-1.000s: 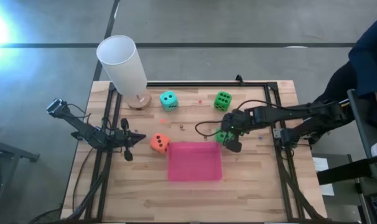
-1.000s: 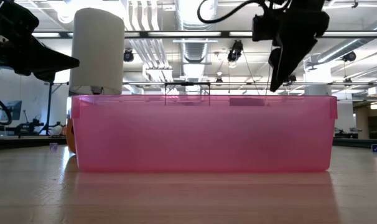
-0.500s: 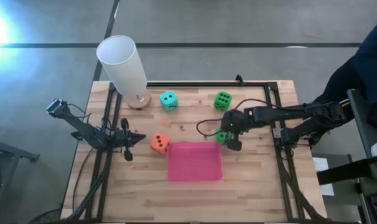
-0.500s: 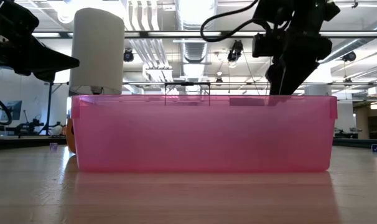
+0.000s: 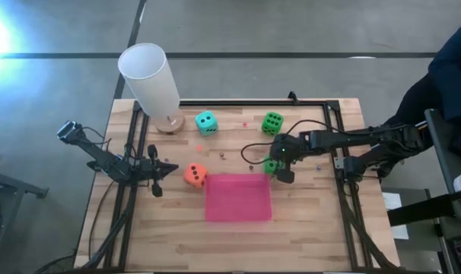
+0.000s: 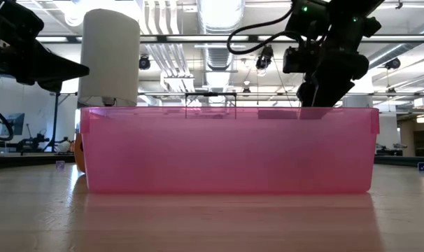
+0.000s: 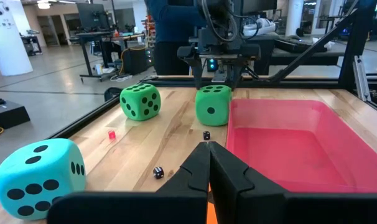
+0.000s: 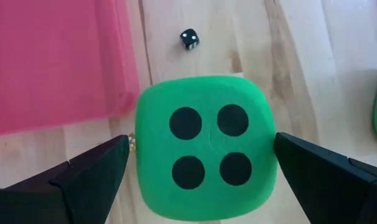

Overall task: Pick & Place Dice
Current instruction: Put the bottom large green dice into the pink bin

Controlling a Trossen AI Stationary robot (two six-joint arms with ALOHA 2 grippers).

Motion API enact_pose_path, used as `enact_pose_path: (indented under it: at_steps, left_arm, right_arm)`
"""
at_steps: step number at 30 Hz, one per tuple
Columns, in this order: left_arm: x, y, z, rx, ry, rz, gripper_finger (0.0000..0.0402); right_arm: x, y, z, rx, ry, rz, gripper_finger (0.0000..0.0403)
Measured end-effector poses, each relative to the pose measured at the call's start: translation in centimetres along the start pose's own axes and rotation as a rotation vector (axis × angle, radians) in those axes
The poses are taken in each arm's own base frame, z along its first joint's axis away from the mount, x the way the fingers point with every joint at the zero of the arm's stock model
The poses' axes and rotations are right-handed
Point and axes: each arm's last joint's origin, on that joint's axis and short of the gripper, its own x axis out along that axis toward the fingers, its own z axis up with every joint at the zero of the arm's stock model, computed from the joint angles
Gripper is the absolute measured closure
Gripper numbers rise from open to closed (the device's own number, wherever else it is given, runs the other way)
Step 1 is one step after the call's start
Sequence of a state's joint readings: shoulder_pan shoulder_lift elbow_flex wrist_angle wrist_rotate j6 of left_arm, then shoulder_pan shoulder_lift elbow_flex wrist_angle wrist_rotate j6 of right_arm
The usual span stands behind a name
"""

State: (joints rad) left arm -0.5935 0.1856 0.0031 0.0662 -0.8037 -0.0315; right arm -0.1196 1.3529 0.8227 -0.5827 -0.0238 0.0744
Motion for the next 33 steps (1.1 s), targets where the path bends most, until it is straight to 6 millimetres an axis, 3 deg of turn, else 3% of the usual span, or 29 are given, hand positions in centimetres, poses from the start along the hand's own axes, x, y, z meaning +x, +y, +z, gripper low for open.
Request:
enact_pose_path:
  at_steps: [20, 33]
  left_arm:
    - [0.0, 0.0, 0.0, 0.0, 0.0, 0.0, 0.0395]
    - [0.0, 0.0, 0.0, 0.0, 0.0, 0.0, 0.0395]
  right_arm:
    - [-0.6, -0.2, 0.7, -0.017, -0.012, -0.001, 0.0003]
    - [0.4, -0.2, 0.5, 0.012, 0.025, 0.02, 0.0003]
